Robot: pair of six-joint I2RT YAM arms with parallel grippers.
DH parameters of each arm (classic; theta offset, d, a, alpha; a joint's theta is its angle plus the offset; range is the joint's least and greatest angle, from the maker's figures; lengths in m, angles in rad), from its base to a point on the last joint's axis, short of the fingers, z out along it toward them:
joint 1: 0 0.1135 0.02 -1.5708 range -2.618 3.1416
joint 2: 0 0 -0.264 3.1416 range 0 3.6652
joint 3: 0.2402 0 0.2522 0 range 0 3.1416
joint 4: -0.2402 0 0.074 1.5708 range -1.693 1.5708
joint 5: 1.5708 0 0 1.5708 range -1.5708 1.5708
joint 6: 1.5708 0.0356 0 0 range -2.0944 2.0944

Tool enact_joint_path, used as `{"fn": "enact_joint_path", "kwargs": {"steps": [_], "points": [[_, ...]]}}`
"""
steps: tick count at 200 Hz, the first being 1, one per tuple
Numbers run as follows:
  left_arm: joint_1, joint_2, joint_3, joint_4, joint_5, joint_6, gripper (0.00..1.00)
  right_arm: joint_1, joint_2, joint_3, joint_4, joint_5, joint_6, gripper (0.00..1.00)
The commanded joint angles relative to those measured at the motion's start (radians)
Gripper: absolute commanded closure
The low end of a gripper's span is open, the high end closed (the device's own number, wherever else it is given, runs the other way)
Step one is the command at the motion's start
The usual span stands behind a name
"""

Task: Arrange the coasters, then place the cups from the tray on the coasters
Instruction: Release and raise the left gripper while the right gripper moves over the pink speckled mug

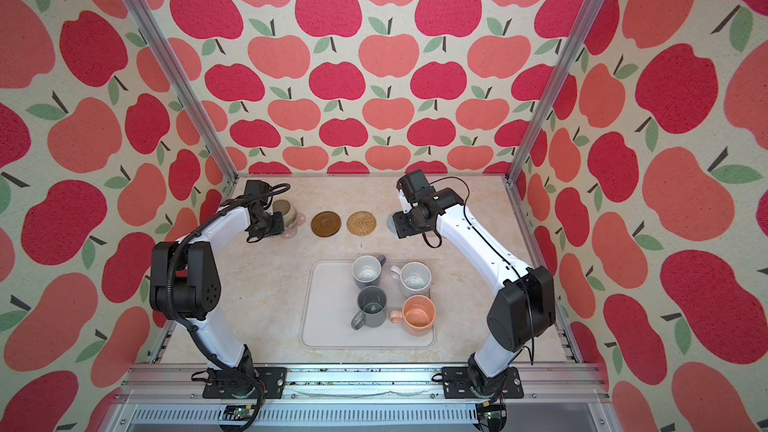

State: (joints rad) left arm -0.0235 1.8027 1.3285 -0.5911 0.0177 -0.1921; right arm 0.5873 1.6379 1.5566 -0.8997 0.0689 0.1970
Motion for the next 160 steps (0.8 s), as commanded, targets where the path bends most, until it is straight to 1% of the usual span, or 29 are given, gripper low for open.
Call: {"fn": "enact_joint_path", "kwargs": {"steps": [1,82,101,141,160], "points": [[0.005,-0.085,-0.022,-0.009,0.023,-0.016,0.63,0.011,0.012,0.041,-0.048,0.014,-0.041,0.45],[-0.002,-0.369,-0.112,-0.141,0.033,0.014,0.63,0.080,0.057,0.069,-0.125,0.055,-0.124,0.46],[-0.004,-0.430,-0.125,-0.174,0.036,0.013,0.63,0.088,0.061,0.067,-0.153,0.042,-0.162,0.46],[-0.007,-0.528,-0.130,-0.227,0.052,0.002,0.63,0.134,0.097,0.072,-0.241,-0.005,-0.282,0.46],[-0.010,-0.555,-0.123,-0.253,0.057,-0.005,0.63,0.155,0.135,0.079,-0.292,0.006,-0.316,0.47]]}}
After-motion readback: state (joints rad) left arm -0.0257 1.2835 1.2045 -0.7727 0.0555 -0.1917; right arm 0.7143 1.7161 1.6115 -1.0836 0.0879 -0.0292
